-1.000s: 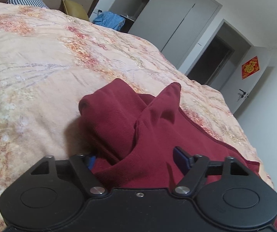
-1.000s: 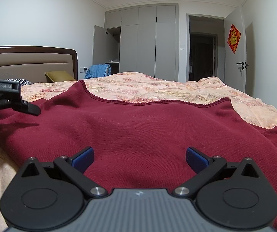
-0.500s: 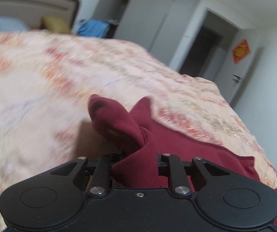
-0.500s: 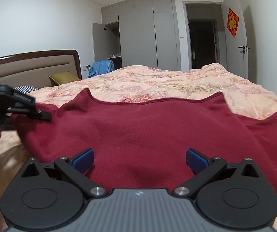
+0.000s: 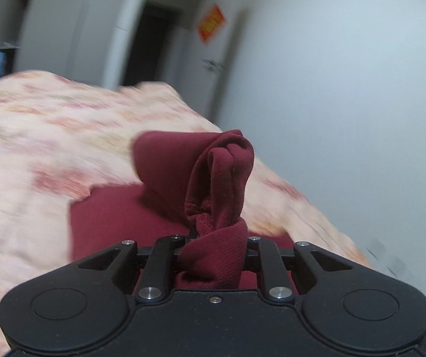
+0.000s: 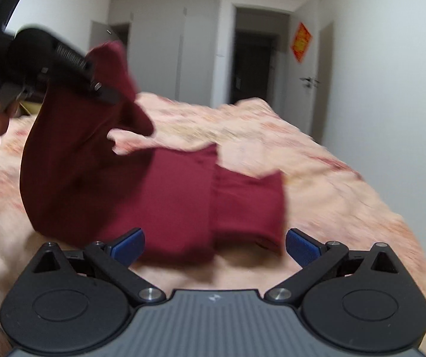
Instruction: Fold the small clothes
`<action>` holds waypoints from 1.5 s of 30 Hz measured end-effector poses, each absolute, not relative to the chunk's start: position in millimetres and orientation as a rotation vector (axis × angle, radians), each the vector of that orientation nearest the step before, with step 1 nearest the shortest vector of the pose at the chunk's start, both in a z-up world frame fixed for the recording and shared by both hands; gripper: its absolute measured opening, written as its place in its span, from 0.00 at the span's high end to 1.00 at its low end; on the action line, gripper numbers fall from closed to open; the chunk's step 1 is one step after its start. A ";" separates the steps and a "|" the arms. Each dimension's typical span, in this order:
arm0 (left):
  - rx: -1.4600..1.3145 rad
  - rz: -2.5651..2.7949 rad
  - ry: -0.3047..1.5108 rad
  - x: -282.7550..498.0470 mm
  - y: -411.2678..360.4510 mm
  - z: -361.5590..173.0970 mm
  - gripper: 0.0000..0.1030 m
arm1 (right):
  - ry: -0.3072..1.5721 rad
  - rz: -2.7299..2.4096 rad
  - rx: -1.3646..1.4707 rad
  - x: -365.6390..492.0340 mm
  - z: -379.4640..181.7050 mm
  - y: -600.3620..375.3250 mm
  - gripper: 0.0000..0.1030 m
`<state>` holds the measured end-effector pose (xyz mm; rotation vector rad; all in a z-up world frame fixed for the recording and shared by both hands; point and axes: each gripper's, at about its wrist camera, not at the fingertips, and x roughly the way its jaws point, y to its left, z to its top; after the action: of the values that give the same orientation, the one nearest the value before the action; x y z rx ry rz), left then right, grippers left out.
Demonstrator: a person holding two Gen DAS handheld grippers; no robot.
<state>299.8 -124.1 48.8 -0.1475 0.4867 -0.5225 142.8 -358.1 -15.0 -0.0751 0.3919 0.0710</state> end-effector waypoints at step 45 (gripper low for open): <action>-0.389 -0.158 0.710 289.9 -27.5 -27.2 0.01 | 0.523 0.125 0.333 268.6 -2.5 -382.1 0.62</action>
<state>289.9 -27.5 -27.2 -0.3893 0.7102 -0.1577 268.6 -382.1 -2.5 0.3334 0.5234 0.1254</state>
